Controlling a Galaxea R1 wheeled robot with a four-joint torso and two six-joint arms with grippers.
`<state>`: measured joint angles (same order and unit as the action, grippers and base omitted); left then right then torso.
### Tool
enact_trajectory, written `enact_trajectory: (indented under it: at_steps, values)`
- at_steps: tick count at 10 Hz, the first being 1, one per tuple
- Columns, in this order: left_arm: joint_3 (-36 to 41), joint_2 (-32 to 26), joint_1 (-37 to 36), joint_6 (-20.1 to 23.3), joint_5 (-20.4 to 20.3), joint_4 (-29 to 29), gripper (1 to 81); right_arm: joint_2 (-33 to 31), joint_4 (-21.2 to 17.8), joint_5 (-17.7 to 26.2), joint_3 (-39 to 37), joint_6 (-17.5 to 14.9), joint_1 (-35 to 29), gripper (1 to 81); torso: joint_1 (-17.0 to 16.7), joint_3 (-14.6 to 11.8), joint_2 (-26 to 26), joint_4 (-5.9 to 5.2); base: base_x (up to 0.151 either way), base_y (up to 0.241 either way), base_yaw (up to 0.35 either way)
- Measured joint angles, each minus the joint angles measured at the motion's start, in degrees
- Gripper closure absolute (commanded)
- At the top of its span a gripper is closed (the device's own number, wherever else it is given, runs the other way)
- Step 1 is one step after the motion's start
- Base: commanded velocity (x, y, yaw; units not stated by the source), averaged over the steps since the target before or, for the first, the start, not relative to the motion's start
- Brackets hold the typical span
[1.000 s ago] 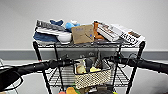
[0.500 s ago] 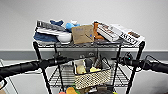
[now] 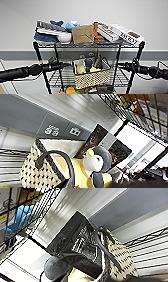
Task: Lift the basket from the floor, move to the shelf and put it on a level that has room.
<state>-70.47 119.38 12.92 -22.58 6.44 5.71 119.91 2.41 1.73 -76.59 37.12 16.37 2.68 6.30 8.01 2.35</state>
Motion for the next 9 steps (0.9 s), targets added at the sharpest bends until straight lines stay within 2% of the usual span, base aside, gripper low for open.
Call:
enact_trajectory:
  at_steps: [3,6,9]
  values:
    - [3.9,-3.0,3.5,0.0,-0.1,0.0,1.0,-2.7,-1.3,-2.1,5.7,0.0,2.5,1.0,0.0,0.0,0.0,0.0,0.0,0.0,0.0]
    - [7.1,-4.8,4.6,0.0,-0.6,0.0,1.0,-8.6,-1.8,-3.3,9.4,0.0,5.1,1.0,0.0,-0.1,0.0,0.0,0.0,0.0,0.0]
    - [9.6,-6.9,10.0,0.0,-0.5,0.0,1.0,-10.3,-2.2,-3.4,12.2,0.0,8.6,1.0,-0.1,-0.1,0.0,0.0,0.0,0.0,0.0]
